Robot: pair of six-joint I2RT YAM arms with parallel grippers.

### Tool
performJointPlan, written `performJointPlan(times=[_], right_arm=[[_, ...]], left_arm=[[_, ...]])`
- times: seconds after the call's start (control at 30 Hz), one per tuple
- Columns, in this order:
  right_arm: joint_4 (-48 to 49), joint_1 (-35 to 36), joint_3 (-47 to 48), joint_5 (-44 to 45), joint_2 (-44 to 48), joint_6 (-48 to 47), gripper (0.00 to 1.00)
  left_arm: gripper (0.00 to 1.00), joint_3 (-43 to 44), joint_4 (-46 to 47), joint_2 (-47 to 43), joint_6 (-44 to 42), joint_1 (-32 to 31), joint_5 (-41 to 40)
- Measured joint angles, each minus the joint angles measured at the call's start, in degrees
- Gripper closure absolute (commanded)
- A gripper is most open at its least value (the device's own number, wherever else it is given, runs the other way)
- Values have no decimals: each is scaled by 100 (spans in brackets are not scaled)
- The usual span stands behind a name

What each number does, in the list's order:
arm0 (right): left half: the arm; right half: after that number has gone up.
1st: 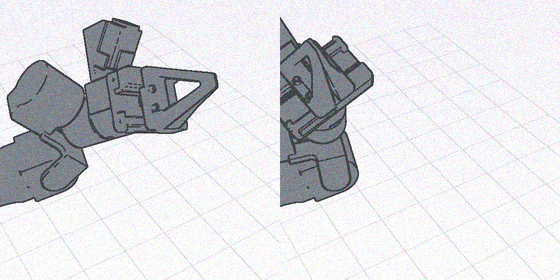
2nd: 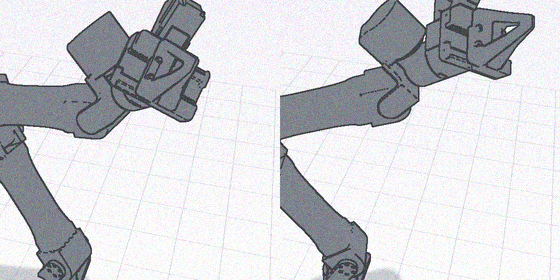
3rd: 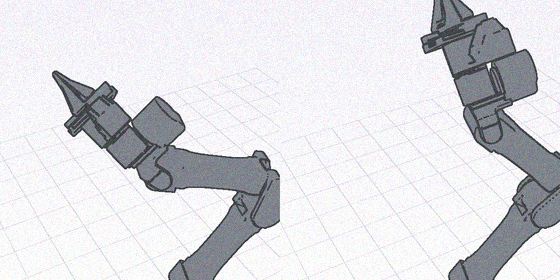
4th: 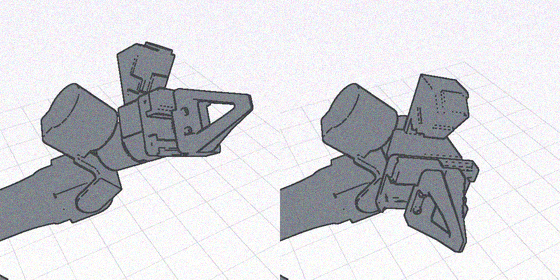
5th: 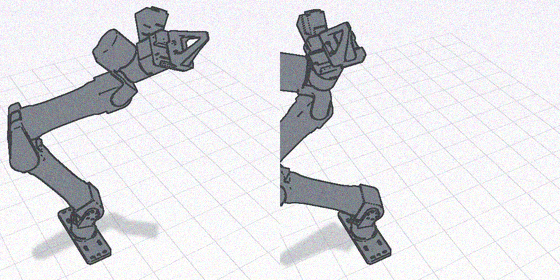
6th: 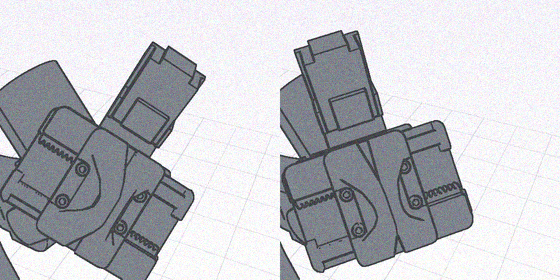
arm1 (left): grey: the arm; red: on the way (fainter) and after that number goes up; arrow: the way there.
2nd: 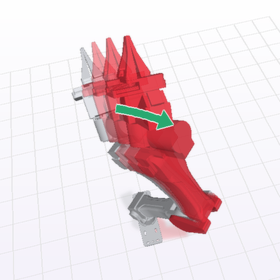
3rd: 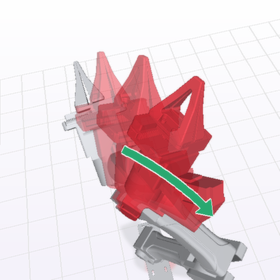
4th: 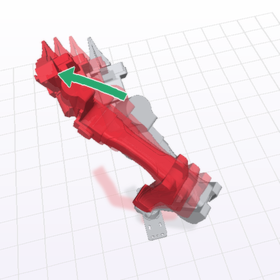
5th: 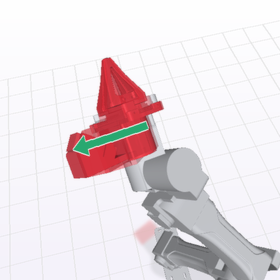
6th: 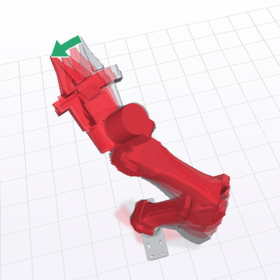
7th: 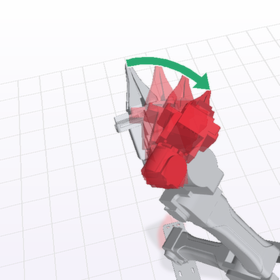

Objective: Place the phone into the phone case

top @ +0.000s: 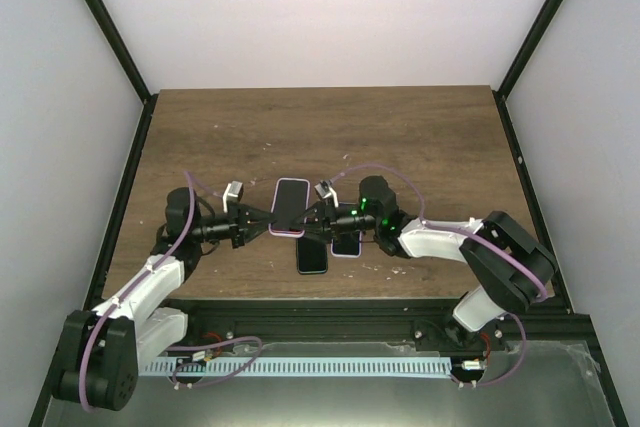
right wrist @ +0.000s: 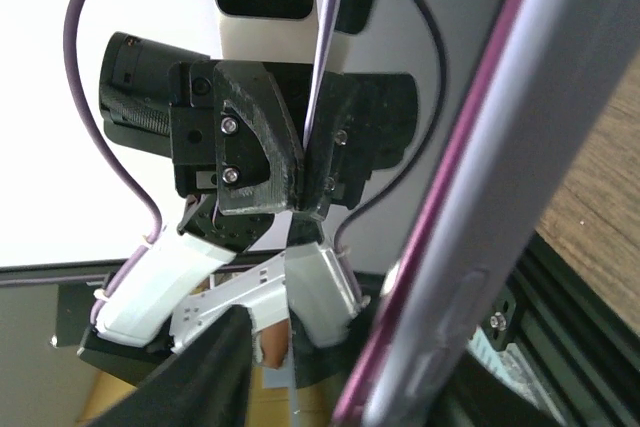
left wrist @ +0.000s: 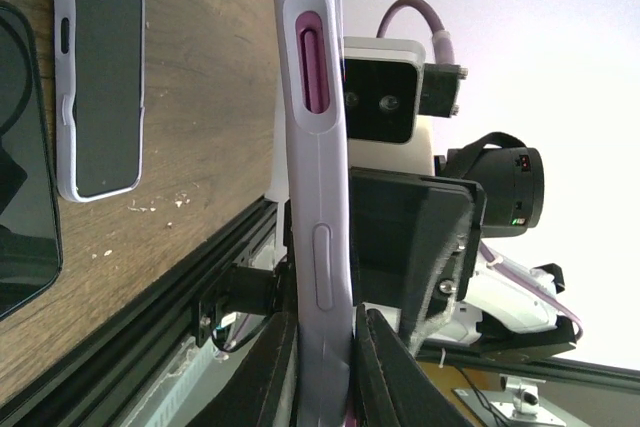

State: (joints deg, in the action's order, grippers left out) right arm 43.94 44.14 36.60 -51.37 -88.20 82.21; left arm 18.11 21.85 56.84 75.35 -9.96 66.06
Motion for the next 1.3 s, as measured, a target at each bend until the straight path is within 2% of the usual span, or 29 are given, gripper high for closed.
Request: performJointPlan(times=[0.17,0.23,0.4,0.5,0.83,0.9,1.1,1.17,1.3], right_arm=[[61,26,-87,81,22,138,88],[72,33,-111,140,83,164,91],[114,81,-197,289,179,232,92],[149,107,-197,310,219,271,92],[197,129,-166,533,254,341,92],[201,131,-146,573,254,354,92],[219,133,-131,660,214,382,91],[223,133,-94,660,192,378,85],[227,127,-72,669,179,367,62]], left_arm=[[96,0,-17,9,-68,0,-4],[93,0,9,15,-66,-2,-4],[63,0,-22,-24,-52,-31,-13],[54,2,-116,-155,-42,-13,-175],[50,-160,-203,-713,197,-4,-280],[53,-214,-157,-774,293,-4,-278],[86,-258,-101,-890,437,-4,-278],[98,-293,-63,-892,481,7,-282],[100,-297,-9,-841,511,22,-280]])
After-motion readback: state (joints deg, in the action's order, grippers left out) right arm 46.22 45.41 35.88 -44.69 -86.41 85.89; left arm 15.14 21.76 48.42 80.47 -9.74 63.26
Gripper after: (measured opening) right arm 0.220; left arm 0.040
